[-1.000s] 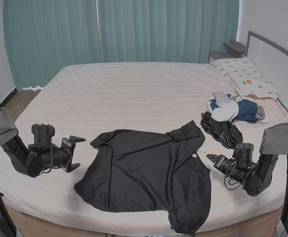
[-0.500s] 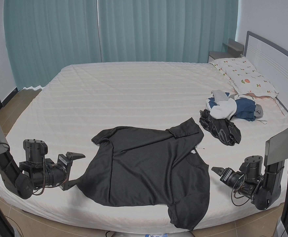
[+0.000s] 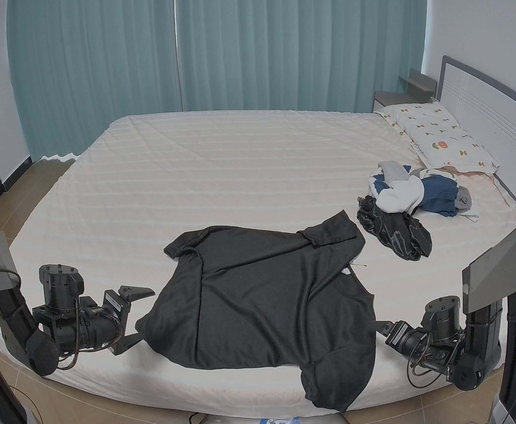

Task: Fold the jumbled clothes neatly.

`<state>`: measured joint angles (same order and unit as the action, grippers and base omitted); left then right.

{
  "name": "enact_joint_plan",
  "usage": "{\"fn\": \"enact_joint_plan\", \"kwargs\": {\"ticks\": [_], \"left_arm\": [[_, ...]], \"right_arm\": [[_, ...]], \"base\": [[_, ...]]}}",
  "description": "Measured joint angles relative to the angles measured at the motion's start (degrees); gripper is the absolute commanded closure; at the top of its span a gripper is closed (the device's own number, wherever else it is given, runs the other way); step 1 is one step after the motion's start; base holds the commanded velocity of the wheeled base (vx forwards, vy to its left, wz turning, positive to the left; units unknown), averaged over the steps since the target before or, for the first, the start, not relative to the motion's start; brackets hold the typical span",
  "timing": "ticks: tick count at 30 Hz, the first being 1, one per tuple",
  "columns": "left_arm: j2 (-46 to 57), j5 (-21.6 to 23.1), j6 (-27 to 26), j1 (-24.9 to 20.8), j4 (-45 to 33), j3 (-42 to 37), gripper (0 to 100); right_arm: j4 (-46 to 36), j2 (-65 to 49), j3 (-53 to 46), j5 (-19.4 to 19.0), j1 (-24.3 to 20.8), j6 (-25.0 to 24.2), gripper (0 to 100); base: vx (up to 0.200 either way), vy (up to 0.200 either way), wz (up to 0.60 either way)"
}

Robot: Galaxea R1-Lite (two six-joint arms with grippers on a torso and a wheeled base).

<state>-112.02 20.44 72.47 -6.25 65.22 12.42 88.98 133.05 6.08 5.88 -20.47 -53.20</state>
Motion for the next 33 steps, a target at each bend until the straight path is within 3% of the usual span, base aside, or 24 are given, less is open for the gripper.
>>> {"fn": "enact_joint_plan", "kwargs": {"ticks": [19,28,33], "left_arm": [[-0.71,0.11,-0.35,-1.71,0.11,0.02,0],[-1.23,0.07,-0.51,-2.04,1.37,-0.33,0],[-1.29,0.05,-0.51,-1.97,1.67,-0.66,0]], "right_arm": [[0.02,2.45,0.80,0.17,-0.30,0.55,0],[-0.02,3.69,7.34,-1.32,3.06,4.29,0],[0.00,5.21,11.12,-2.02,2.67,6.38,0]], "base": [[0.000,0.000,0.00],[0.000,0.000,0.00],[0.000,0.000,0.00]]}}
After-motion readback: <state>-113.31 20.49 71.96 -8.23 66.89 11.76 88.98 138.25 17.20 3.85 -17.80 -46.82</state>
